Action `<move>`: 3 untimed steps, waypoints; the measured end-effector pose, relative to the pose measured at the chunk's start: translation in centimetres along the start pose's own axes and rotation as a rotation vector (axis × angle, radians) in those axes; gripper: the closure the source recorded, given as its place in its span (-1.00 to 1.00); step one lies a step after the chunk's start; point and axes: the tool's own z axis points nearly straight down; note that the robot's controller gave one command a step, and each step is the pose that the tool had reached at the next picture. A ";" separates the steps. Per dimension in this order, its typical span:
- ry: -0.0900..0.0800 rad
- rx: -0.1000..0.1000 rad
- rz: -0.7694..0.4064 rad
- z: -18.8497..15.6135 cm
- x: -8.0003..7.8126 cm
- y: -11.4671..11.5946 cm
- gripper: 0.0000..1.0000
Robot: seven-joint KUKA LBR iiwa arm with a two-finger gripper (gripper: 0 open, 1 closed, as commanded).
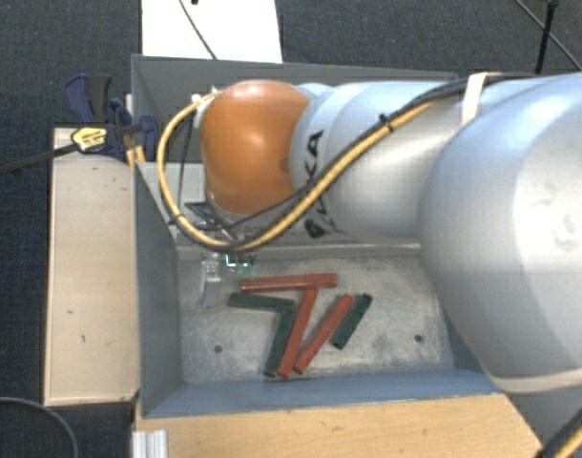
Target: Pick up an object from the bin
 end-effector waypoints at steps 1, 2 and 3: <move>-0.001 0.005 -0.001 8.7 -0.7 -10.5 -1.00; -0.007 0.000 0.062 5.2 0.2 -12.7 -1.00; -0.010 -0.002 0.175 4.1 0.1 -13.9 -1.00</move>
Offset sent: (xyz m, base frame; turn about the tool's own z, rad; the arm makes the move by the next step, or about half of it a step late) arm 0.0075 -0.0988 -0.0835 -0.0081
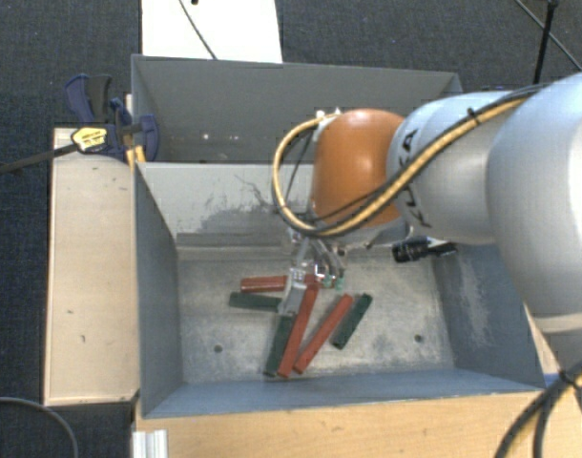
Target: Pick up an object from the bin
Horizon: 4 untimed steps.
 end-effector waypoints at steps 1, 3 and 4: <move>0.008 0.001 0.021 4.4 0.6 0.0 -1.00; 0.003 -0.002 0.023 4.1 0.5 0.2 1.00; -0.004 -0.003 0.023 -2.9 0.2 0.3 1.00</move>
Offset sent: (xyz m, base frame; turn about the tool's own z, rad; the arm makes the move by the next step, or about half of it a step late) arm -0.0051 0.0010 -0.0422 0.0226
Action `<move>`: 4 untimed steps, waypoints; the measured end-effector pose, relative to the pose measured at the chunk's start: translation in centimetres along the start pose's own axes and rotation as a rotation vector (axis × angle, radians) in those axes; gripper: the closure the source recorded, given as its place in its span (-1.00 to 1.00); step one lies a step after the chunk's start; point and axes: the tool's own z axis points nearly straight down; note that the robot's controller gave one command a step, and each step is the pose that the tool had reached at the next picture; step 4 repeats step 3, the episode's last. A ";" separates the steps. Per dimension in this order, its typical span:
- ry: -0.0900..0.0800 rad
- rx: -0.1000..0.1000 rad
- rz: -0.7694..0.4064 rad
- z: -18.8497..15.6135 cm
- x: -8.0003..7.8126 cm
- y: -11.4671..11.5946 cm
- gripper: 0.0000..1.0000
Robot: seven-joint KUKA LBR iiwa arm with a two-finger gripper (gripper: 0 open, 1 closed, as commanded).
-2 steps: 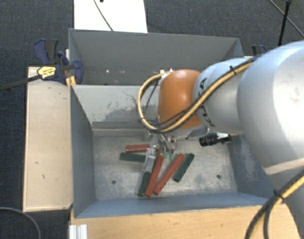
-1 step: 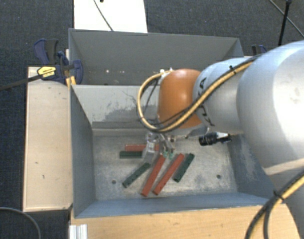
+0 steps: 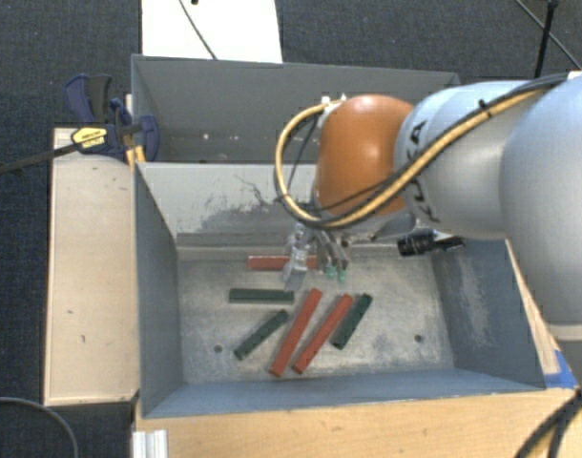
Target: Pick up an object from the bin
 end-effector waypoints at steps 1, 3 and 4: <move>0.004 0.002 0.001 -1.3 -0.1 0.0 1.00; 0.003 0.001 0.002 -3.7 -0.4 0.1 1.00; 0.003 0.001 0.002 -3.7 -0.4 0.1 1.00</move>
Offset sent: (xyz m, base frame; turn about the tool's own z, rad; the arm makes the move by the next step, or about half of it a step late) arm 0.0002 0.0000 0.0113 0.0000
